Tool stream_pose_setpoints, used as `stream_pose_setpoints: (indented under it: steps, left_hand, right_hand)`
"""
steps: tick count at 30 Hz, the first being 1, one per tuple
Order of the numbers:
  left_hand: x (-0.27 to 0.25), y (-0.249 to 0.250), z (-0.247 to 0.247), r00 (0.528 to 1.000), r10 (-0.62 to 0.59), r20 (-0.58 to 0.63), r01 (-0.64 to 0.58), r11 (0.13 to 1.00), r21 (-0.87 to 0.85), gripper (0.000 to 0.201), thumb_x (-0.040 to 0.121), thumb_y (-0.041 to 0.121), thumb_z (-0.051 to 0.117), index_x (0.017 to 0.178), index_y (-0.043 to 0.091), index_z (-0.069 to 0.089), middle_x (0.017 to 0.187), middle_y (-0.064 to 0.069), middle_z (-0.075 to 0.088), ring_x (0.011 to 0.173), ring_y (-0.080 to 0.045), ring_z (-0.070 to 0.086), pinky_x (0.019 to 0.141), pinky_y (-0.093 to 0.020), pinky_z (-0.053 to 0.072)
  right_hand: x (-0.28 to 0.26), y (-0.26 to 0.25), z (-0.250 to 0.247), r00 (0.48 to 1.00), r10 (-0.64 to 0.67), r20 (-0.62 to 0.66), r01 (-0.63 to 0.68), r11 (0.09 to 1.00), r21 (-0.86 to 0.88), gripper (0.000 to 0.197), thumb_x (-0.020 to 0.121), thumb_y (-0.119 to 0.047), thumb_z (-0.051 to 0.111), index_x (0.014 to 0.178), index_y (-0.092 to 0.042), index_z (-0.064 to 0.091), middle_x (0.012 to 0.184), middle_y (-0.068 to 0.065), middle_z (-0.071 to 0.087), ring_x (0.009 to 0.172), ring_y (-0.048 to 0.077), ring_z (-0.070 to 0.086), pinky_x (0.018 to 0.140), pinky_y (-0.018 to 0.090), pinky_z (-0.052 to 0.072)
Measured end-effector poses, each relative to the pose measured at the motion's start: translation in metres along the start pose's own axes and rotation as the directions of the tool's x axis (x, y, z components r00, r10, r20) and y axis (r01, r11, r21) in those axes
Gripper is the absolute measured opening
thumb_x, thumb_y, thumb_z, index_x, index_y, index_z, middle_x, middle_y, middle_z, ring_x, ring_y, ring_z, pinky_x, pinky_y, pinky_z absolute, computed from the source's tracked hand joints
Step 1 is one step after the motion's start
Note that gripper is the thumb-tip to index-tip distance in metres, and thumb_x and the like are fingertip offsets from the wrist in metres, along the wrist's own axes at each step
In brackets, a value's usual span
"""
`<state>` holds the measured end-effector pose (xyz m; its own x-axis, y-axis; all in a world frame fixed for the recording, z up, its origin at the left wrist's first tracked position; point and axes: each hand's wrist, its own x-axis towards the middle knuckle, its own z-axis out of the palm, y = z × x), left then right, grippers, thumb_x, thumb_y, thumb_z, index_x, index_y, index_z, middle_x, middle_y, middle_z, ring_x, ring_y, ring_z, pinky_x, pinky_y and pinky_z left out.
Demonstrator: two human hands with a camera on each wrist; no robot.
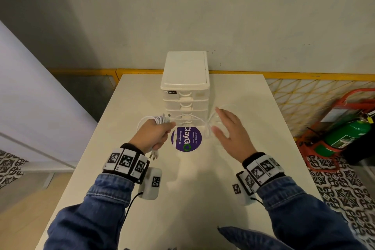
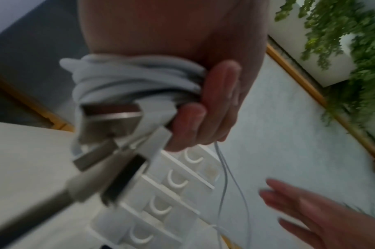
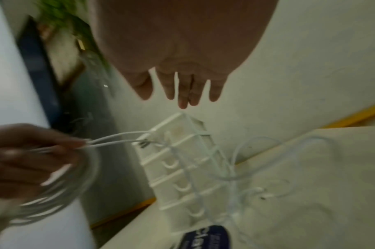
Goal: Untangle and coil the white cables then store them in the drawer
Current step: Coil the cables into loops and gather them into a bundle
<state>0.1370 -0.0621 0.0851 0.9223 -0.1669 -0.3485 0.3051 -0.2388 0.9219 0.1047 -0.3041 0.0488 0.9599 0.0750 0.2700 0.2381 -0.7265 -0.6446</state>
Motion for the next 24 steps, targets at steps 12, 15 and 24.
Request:
stream_pose_setpoints:
  steps: [12, 15, 24]
  left_hand:
    - [-0.03, 0.0, 0.049, 0.875, -0.051, 0.482, -0.065, 0.973, 0.22, 0.043, 0.089, 0.029, 0.062, 0.051, 0.015, 0.047, 0.036, -0.001, 0.035, 0.028, -0.016, 0.026, 0.036, -0.022, 0.022]
    - [-0.033, 0.006, 0.047, 0.878, 0.029, 0.478, -0.057, 0.997, 0.044, 0.037, 0.092, 0.022, 0.057, 0.059, 0.009, 0.046, 0.035, -0.001, 0.033, 0.027, -0.014, 0.023, 0.039, -0.025, 0.016]
    - [-0.032, 0.037, 0.04, 0.717, 0.456, 0.527, -0.112, 0.822, -0.559, 0.033, 0.092, 0.038, 0.052, 0.075, 0.01, 0.048, 0.039, 0.007, 0.036, 0.027, -0.005, 0.031, 0.035, -0.021, 0.025]
  right_hand:
    - [0.031, -0.034, 0.004, 0.907, -0.42, -0.001, 0.42, 0.907, -0.02, 0.035, 0.088, -0.007, 0.049, 0.116, -0.02, 0.064, 0.08, 0.005, 0.057, 0.074, 0.019, 0.054, 0.067, 0.027, 0.044]
    - [0.037, -0.027, 0.0, 0.925, -0.376, 0.053, 0.379, 0.925, -0.044, 0.035, 0.09, -0.016, 0.048, 0.122, -0.024, 0.06, 0.079, 0.005, 0.059, 0.074, 0.019, 0.054, 0.068, 0.032, 0.046]
    - [-0.004, -0.028, 0.046, 0.977, 0.008, 0.215, -0.042, 0.987, 0.158, 0.041, 0.096, -0.024, 0.036, 0.131, -0.005, 0.039, 0.096, 0.024, 0.066, 0.084, 0.038, 0.064, 0.072, 0.034, 0.044]
